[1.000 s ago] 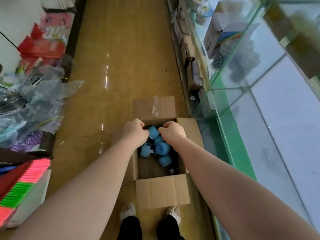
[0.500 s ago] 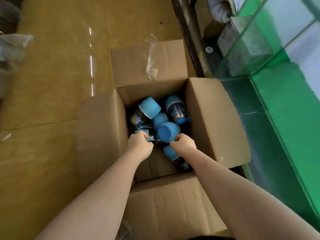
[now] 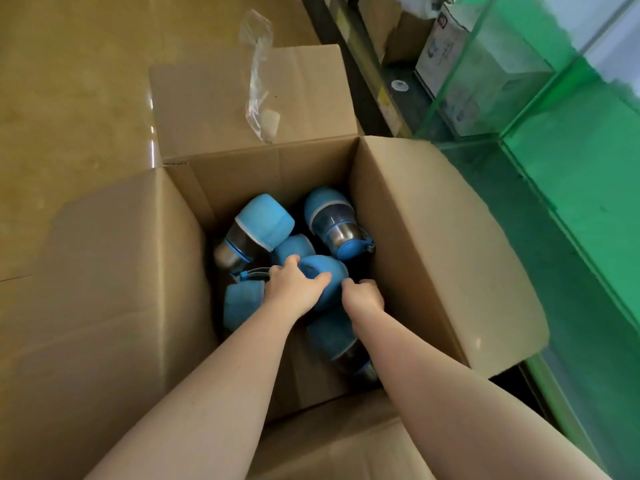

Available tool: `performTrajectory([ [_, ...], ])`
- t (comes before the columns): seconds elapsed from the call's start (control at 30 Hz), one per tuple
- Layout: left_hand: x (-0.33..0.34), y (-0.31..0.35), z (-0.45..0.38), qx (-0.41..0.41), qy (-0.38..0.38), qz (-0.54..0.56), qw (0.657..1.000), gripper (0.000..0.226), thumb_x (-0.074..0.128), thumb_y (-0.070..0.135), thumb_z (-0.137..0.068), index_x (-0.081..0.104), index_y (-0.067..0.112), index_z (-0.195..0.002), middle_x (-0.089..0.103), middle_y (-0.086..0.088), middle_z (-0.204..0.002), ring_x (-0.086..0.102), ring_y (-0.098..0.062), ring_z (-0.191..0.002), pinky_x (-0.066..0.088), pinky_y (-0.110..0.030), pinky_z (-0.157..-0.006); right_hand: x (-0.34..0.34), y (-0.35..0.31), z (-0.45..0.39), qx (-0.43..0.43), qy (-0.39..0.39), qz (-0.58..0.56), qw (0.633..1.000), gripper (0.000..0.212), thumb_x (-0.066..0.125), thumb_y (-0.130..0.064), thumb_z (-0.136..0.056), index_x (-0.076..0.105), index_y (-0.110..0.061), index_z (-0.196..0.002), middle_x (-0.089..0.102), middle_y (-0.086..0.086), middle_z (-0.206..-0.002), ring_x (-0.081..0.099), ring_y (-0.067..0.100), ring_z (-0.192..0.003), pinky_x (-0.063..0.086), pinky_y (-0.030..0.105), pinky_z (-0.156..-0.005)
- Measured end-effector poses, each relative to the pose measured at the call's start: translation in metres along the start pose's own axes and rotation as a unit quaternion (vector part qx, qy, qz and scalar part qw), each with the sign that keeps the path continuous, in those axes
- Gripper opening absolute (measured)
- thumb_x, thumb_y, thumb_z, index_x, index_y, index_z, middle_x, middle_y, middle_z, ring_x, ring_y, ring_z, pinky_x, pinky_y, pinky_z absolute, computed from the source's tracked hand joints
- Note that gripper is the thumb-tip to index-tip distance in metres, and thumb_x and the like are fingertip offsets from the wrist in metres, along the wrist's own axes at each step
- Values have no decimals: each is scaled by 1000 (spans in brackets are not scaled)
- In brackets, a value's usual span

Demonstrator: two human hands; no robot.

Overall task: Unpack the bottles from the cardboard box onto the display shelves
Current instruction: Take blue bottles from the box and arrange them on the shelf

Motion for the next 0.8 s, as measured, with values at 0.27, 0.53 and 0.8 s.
performTrajectory([
  [0.27,23,4,-17,-38,-30,59,997,85,63,49,-83,16,27,-150,25,-15,-148,35,-34,-131,34,-40,-105,14,8,-12,15,-59,-63,996,42,43,-31,-95,51,-10,-131,54,14,-131,53,28,-116,45,38,-99],
  [0.53,20,-7,-21,-90,37,68,993,85,77,46,-69,30,28,-137,37,-19,-131,45,-40,-117,41,-43,-94,22,17,-8,47,-104,-125,986,43,41,-26,-98,50,-1,-131,57,16,-129,55,30,-118,45,36,-100],
  [0.8,-15,-9,4,-58,85,52,993,79,78,42,-67,36,23,-132,37,-21,-130,47,-38,-112,41,-36,-85,32,3,15,52,-152,-197,967,30,47,-24,-90,57,-3,-110,56,11,-80,56,25,-67,50,33,-64],
])
Point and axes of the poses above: each hand's wrist, its own z-axis away from the middle knuckle, its own x-axis out of the palm, y = z × x, the point moved 8 cm from there along -z, towards the middle knuckle
